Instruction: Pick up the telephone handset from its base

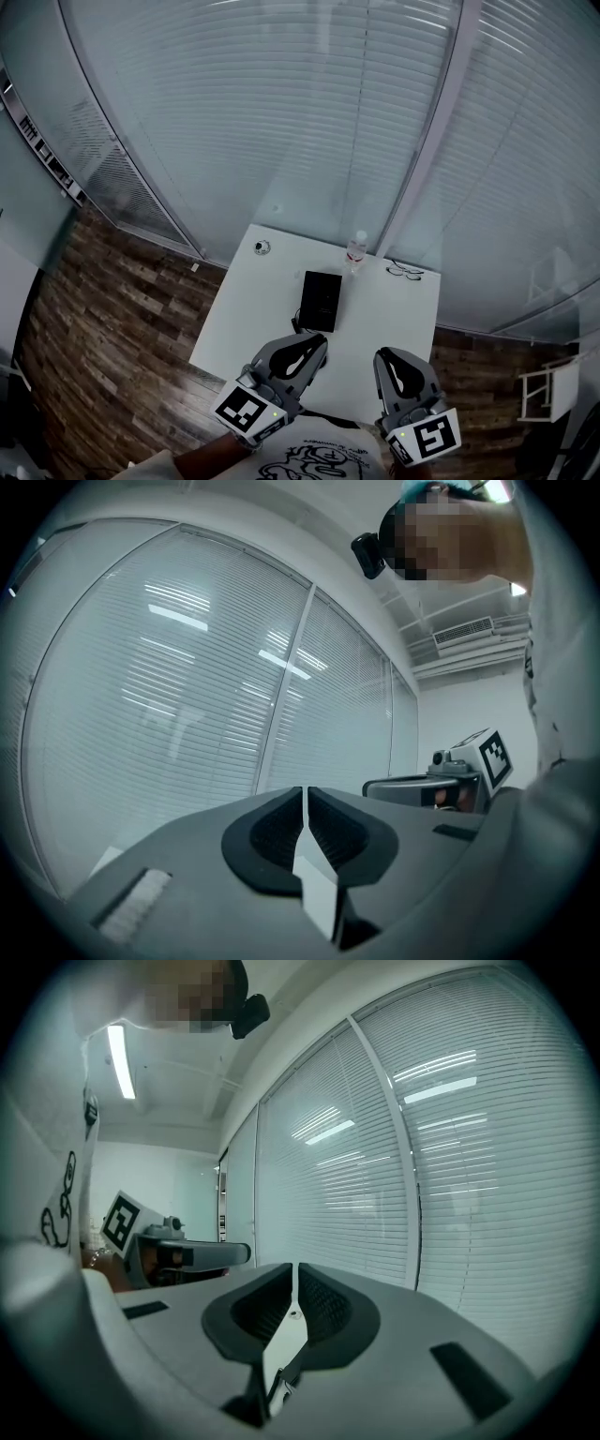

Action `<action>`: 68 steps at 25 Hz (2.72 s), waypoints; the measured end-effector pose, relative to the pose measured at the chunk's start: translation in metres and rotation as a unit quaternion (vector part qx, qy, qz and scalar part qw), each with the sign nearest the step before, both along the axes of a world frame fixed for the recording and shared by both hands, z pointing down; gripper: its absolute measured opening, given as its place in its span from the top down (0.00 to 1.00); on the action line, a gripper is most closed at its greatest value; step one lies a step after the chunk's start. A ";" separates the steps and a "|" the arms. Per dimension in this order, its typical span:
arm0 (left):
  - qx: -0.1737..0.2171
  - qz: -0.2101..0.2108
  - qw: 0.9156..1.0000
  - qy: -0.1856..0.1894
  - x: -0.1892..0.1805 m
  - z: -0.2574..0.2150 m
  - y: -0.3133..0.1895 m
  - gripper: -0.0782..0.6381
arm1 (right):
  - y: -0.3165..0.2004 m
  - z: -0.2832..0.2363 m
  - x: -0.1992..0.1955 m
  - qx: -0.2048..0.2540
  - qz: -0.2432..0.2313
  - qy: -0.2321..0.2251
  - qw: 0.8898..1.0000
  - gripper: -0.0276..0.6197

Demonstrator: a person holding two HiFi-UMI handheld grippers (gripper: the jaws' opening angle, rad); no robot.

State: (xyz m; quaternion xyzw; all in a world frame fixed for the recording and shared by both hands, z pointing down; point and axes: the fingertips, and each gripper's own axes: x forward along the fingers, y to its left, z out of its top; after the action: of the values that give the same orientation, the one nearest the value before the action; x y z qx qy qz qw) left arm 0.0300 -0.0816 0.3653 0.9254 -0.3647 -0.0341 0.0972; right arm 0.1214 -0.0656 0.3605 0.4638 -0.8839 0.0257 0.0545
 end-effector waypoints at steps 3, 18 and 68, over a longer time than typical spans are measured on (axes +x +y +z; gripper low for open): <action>0.001 0.010 1.000 -0.003 -0.006 0.003 -0.016 0.87 | -0.014 0.001 -0.010 0.002 0.000 0.003 1.000 0.93; -0.031 0.027 0.999 0.000 -0.030 0.017 -0.062 0.86 | -0.054 -0.009 -0.032 -0.005 0.011 -0.002 1.000 0.93; -0.295 -0.006 0.951 -0.094 -0.052 0.338 -0.179 0.75 | -0.112 0.036 -0.034 -0.075 0.008 0.006 0.997 0.93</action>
State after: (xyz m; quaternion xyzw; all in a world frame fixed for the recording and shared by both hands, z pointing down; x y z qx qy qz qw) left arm -0.0222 -0.2604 0.7037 0.8525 -0.3712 0.1617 0.3306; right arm 0.0877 -0.1772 0.3968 0.4660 -0.8752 0.0891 0.0944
